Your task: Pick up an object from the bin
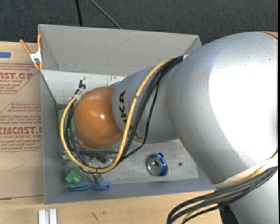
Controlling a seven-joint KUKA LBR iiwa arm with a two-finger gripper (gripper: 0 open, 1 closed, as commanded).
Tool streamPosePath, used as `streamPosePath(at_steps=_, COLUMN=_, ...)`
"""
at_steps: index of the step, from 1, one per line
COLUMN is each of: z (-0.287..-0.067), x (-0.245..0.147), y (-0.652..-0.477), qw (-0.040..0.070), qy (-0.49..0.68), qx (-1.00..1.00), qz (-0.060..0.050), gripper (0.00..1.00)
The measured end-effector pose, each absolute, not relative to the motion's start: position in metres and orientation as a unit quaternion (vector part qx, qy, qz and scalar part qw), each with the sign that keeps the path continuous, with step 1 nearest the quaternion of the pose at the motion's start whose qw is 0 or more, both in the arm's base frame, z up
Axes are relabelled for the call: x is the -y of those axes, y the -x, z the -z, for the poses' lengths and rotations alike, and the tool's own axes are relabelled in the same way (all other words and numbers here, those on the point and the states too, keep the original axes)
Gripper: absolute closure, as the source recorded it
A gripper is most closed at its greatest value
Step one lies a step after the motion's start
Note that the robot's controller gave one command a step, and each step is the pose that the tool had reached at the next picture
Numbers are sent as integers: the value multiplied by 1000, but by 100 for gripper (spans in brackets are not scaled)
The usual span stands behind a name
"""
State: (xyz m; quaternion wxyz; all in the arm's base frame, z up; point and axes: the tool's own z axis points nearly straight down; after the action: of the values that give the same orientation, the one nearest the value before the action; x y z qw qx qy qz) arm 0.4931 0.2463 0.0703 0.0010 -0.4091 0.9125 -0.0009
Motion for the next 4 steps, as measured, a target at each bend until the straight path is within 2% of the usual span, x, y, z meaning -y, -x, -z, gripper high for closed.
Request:
streamPosePath(at_steps=1, z=-73, x=-243, y=-486, qw=9, qy=383, qx=-924, qz=1, gripper=0)
streamPosePath(at_steps=2, z=-70, x=-243, y=-482, qw=2, qy=383, qx=-924, qz=0, gripper=100)
streamPosePath(at_steps=3, z=-133, x=-248, y=-496, qw=5, qy=386, qx=-922, qz=-1, gripper=100)
streamPosePath(at_steps=4, z=-129, x=-247, y=-494, qw=1, qy=386, qx=-922, qz=-1, gripper=0)
